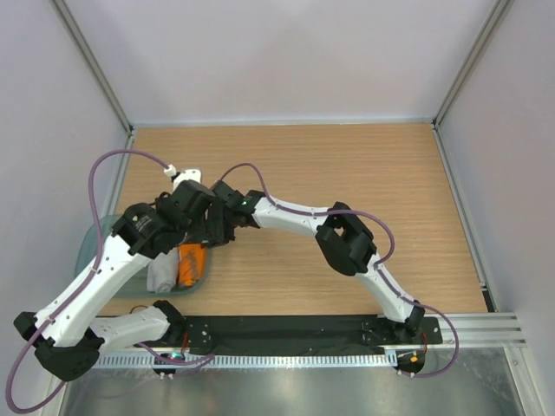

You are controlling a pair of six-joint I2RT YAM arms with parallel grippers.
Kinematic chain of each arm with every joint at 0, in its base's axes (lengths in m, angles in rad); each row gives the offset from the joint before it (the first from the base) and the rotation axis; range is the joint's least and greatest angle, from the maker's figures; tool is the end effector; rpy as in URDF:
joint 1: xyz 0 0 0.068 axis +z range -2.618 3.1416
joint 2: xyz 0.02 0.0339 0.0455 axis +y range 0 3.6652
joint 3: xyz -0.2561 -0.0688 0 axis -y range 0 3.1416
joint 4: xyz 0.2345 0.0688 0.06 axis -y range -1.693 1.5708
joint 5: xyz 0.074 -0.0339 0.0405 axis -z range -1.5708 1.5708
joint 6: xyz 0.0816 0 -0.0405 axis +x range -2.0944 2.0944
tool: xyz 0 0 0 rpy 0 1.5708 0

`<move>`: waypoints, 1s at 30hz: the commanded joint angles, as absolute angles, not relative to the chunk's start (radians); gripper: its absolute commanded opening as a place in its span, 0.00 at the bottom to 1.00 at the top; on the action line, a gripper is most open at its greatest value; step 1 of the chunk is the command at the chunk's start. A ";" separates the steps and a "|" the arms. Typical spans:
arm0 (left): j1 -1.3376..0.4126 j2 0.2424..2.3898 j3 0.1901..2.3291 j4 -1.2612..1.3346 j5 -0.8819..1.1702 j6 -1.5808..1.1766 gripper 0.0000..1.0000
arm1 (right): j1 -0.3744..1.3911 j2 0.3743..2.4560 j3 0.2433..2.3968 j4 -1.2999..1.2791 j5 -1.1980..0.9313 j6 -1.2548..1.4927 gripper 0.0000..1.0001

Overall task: Roll the towels
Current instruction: Place the rolled towel into the container

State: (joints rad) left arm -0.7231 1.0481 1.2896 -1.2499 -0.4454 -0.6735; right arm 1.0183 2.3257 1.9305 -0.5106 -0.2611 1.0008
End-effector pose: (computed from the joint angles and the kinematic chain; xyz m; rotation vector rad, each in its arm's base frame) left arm 0.1614 -0.0955 0.3248 -0.0988 2.4377 -0.0298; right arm 0.2599 0.4616 0.1449 -0.1527 2.8219 1.0226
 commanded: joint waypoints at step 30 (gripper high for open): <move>-0.716 0.785 1.295 -1.135 -0.643 -0.656 1.00 | 0.979 1.582 1.501 -0.428 0.066 0.580 1.00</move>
